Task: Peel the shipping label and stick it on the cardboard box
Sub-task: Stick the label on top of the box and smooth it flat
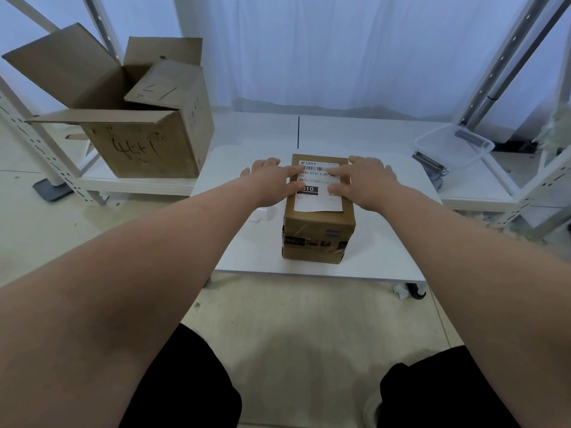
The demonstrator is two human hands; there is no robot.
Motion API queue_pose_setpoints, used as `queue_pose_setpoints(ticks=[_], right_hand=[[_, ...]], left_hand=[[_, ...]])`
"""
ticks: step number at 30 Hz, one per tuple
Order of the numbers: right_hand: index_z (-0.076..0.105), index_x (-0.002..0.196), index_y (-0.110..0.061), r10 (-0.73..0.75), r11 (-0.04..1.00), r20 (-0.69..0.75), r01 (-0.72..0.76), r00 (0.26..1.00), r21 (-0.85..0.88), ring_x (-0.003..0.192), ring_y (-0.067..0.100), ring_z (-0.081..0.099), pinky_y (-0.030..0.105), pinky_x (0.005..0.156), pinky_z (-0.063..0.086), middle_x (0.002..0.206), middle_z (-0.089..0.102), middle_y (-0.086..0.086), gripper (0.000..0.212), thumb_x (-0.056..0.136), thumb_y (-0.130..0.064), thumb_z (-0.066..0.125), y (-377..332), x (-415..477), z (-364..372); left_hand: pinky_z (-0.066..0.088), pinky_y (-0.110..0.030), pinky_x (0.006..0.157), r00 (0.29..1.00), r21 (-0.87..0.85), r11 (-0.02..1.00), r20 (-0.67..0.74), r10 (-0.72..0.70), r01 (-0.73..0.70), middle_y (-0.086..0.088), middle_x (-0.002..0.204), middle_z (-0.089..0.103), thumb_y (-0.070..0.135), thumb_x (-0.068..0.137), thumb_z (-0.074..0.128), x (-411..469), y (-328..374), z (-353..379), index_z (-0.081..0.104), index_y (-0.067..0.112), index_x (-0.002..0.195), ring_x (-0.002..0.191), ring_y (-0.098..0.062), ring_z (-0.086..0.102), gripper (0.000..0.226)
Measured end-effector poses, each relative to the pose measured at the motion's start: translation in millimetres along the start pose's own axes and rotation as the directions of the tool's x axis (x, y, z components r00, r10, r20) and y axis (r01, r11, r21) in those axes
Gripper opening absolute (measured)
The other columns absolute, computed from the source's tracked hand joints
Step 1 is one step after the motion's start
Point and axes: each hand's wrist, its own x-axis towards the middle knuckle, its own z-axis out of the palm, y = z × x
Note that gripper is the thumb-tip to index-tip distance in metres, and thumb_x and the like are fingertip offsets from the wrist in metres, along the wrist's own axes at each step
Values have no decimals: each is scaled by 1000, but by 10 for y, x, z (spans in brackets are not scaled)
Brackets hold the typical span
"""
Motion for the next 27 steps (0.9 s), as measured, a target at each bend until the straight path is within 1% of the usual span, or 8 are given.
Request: queue_pose_setpoints(ticks=[2, 6, 10, 14, 17, 20, 24, 27], right_hand=[[33, 143, -41, 2, 1000, -12, -2, 1000, -1, 139, 35, 24, 58, 113, 18, 154, 28, 4, 53, 92, -53, 44, -22, -11, -1], [20, 147, -40, -71, 997, 164, 64, 984, 49, 140, 36, 19, 56, 114, 19, 157, 16, 3, 74, 83, -66, 47, -43, -35, -2], [26, 145, -41, -45, 997, 84, 39, 995, 72, 139, 37, 22, 56, 114, 18, 156, 21, 5, 61, 89, -56, 47, -22, -62, -23], [26, 147, -37, -45, 995, 116, 35, 992, 92, 139, 38, 23, 47, 115, 18, 156, 19, 8, 57, 94, -47, 45, -52, -84, -40], [29, 147, -32, -57, 986, 115, 37, 992, 164, 138, 34, 29, 42, 113, 24, 155, 21, 9, 54, 96, -40, 45, -66, -83, -41], [33, 146, -27, -59, 984, 79, 45, 995, 172, 132, 30, 38, 36, 106, 32, 152, 28, 10, 48, 99, -31, 42, -83, -77, -35], [36, 144, -26, -59, 984, 32, 52, 998, 173, 123, 28, 45, 33, 97, 39, 140, 41, 10, 46, 99, -30, 42, -103, -51, -15], [30, 147, -26, -112, 976, 131, 84, 985, 201, 128, 29, 40, 36, 106, 37, 145, 32, 9, 58, 94, -39, 50, -49, -74, -51]], left_hand=[[15, -55, 114, 1000, 4, 1000, 0, 1, -1, -9, 158, 16, 58, 94, 34, -19, 11, -12, 20, 44, 146, 145, -35, 12, 56], [9, -55, 116, 997, 23, 998, 52, 54, -55, -8, 159, 10, 68, 85, 41, -112, 82, -42, 16, 41, 148, 146, -33, 4, 73], [2, -57, 116, 995, 50, 995, 58, 82, -85, -6, 160, 3, 72, 82, 41, -146, 86, -55, 15, 42, 148, 147, -33, -4, 77], [-2, -59, 115, 994, 40, 997, 88, 67, -71, -4, 161, 0, 76, 78, 43, -147, 81, -42, 12, 41, 148, 147, -31, -8, 84], [-3, -58, 115, 996, 46, 997, 71, 52, -55, -3, 160, 1, 77, 76, 43, -166, 191, -4, 11, 33, 150, 147, -30, -7, 91], [-5, -58, 115, 999, 46, 998, 39, 36, -38, -2, 160, 3, 79, 75, 41, -167, 348, 54, 11, 25, 150, 147, -29, -7, 97], [-7, -58, 114, 999, 38, 999, 42, 33, -35, -1, 161, 0, 82, 72, 41, -171, 421, 90, 8, 25, 151, 147, -27, -10, 103], [-7, -61, 112, 997, 1, 999, 76, 33, -33, 3, 160, 1, 82, 72, 42, -164, 295, 26, 9, 33, 150, 147, -29, -10, 98]])
